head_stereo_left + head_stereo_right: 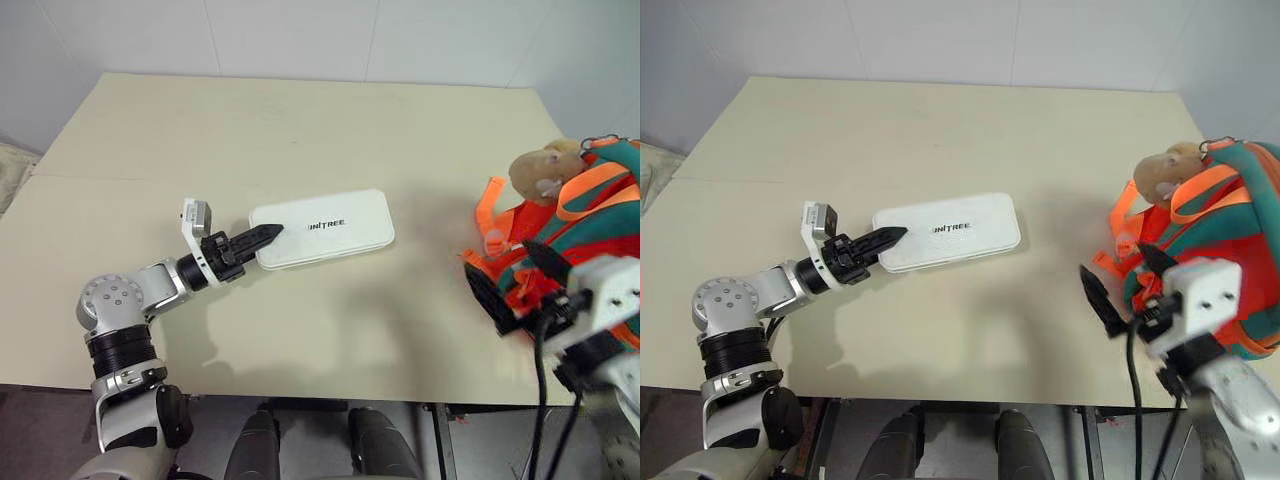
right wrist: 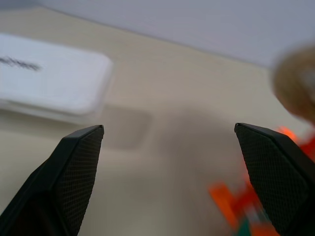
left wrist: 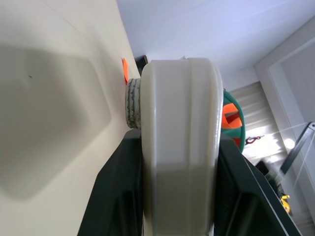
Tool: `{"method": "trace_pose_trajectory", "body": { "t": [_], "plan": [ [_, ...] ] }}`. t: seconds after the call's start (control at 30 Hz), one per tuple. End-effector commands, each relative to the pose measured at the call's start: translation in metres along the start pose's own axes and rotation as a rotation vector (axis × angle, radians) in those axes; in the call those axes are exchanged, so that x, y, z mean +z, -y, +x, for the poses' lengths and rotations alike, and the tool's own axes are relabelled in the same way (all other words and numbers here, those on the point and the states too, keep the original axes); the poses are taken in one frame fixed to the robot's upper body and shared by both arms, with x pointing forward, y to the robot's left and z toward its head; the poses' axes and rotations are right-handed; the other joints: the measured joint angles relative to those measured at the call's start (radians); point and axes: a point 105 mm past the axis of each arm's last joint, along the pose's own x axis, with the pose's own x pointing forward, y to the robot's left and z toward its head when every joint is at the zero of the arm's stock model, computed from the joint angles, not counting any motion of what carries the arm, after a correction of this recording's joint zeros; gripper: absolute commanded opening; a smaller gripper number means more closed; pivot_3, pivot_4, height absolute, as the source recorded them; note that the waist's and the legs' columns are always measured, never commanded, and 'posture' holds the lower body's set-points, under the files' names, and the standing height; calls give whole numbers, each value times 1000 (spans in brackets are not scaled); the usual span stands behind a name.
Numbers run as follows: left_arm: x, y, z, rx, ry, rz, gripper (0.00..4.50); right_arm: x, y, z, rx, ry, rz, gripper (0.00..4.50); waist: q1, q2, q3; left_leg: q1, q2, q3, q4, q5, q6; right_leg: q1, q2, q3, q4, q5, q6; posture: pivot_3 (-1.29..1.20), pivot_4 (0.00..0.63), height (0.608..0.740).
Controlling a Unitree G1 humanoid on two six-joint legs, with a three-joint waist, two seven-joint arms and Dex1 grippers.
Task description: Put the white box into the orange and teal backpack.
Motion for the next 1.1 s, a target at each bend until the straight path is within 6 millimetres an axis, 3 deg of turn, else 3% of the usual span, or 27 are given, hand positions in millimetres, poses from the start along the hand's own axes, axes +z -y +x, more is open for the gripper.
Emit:
{"method": "trace_pose_trajectory", "body": {
  "t": [0.03, 0.1, 0.23, 0.53, 0.63, 0.73, 0.8, 1.1],
  "plan": [
    [9, 15, 9, -67, 14, 47, 1318, 21, 7, -10, -95, 93, -44, 4500, -2, 0, 0, 0, 0, 0, 0, 0, 0, 0, 0, 0, -2, 0, -3, 0, 150, 740],
    [8, 14, 11, -65, 5, 45, 1318, 20, 10, -12, -127, 95, -40, 4500, -2, 0, 0, 0, 0, 1, 0, 2, 0, 2, 0, 1, -6, -3, -13, 0, 150, 740],
    [9, 13, 15, -67, 5, 47, 1318, 16, 21, -9, -209, 97, -41, 4500, 0, 0, 0, 1, 0, 0, 0, 2, 1, 6, 0, 0, -15, 0, -13, 0, 150, 740],
    [7, 16, 20, -81, 6, 60, 1318, -4, 39, 42, -347, 115, 4, 4500, 3, 0, 0, 0, 0, 1, -3, 3, 2, 9, -1, 0, -23, 3, -13, 0, 150, 740],
    [8, 17, 18, -78, 20, 69, 1318, -11, 56, 60, -461, 94, 29, 4500, 2, 0, 0, 0, 0, 1, -3, 2, 2, 9, -1, 0, -22, 4, -12, 0, 150, 740],
    [8, 17, 16, -72, 26, 74, 1318, -17, 63, 69, -506, 72, 69, 3936, 2, 1, 0, 0, 0, 1, -4, 3, 2, 7, -1, 0, -20, 7, -7, 0, 150, 740],
    [8, 18, 14, -70, 33, 80, 1318, -12, 59, 72, -484, 95, 63, 3286, 3, 1, 0, 0, 0, 0, -5, 3, 2, 6, -1, -1, -18, 11, 2, 0, 150, 740],
    [14, 16, 8, -56, 70, 91, 1318, 4, 53, 77, -422, 137, 86, 195, 2, 1, 0, 0, 0, 1, -5, 2, 2, 5, -1, -1, -18, 10, 3, 0, 150, 740]
  ]
}}
